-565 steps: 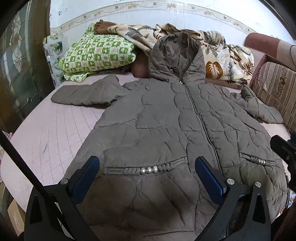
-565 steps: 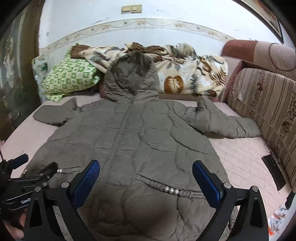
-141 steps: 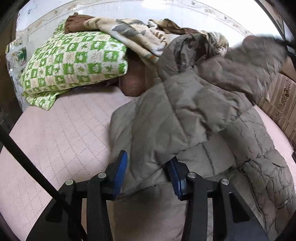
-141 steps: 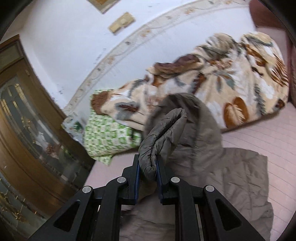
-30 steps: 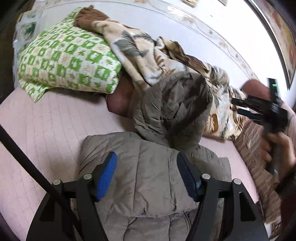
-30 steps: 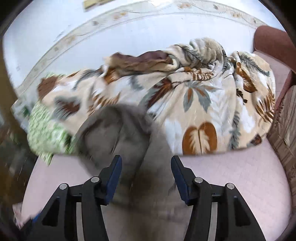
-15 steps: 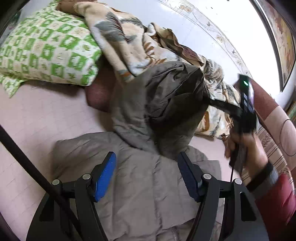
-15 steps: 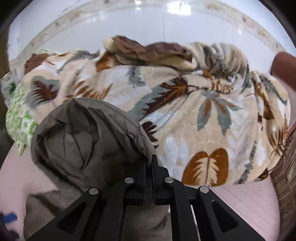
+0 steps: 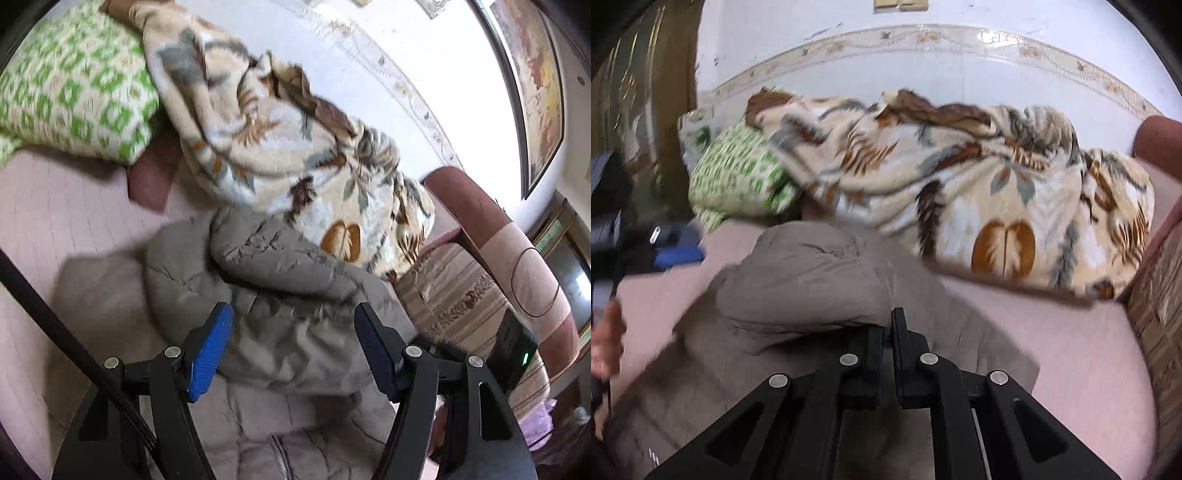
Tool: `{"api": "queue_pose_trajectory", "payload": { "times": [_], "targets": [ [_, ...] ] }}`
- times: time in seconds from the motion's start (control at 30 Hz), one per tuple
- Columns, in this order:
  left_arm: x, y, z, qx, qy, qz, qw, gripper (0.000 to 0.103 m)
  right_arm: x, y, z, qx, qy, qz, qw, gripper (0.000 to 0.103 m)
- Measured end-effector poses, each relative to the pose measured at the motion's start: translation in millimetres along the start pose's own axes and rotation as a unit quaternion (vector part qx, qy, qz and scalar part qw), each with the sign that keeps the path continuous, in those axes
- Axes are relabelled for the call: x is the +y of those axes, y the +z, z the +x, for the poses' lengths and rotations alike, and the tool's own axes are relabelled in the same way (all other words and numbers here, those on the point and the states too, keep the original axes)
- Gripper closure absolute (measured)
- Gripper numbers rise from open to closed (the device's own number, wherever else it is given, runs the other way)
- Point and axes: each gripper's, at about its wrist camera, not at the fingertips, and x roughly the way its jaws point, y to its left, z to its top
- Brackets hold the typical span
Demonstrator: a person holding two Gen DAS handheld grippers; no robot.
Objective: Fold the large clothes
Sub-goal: 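Grasp the jacket hood with the right gripper and lift it, then fold the held hood down onto the jacket body and open the right gripper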
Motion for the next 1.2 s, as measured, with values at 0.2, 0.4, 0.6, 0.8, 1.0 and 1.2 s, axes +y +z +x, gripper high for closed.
{"api": "queue_pose_trajectory", "payload": {
  "times": [0.2, 0.4, 0.6, 0.8, 1.0, 1.2],
  "targets": [
    [9.9, -49.9, 60.0, 0.086, 0.096, 0.032, 0.9912, 0.047, 5.8, -56.4, 10.1, 0.052, 0.007, 0.016, 0.999, 0.098],
    [5.4, -74.1, 80.8, 0.106, 0.158, 0.077, 0.9786, 0.047, 6.3, -83.4, 34.0, 0.106, -0.006, 0.017, 0.994, 0.095],
    [-11.4, -75.4, 64.9, 0.095, 0.174, 0.115, 0.9733, 0.047, 8.5, -70.3, 4.2, 0.106, 0.011, 0.027, 0.994, 0.095],
    [-26.8, -64.2, 33.6, 0.048, 0.174, 0.128, 0.9752, 0.047, 16.1, -27.9, -25.7, 0.026, 0.029, 0.064, 0.997, 0.083],
    [-22.5, -64.6, 59.0, 0.071, 0.203, 0.128, 0.9682, 0.047, 32.0, -13.6, 39.4, 0.055, 0.041, 0.096, 0.993, 0.072],
    [-2.1, -86.6, 85.3, 0.096, 0.227, 0.14, 0.959, 0.047, 31.0, -49.7, 101.2, 0.15, 0.035, 0.124, 0.98, 0.072]
  ]
}}
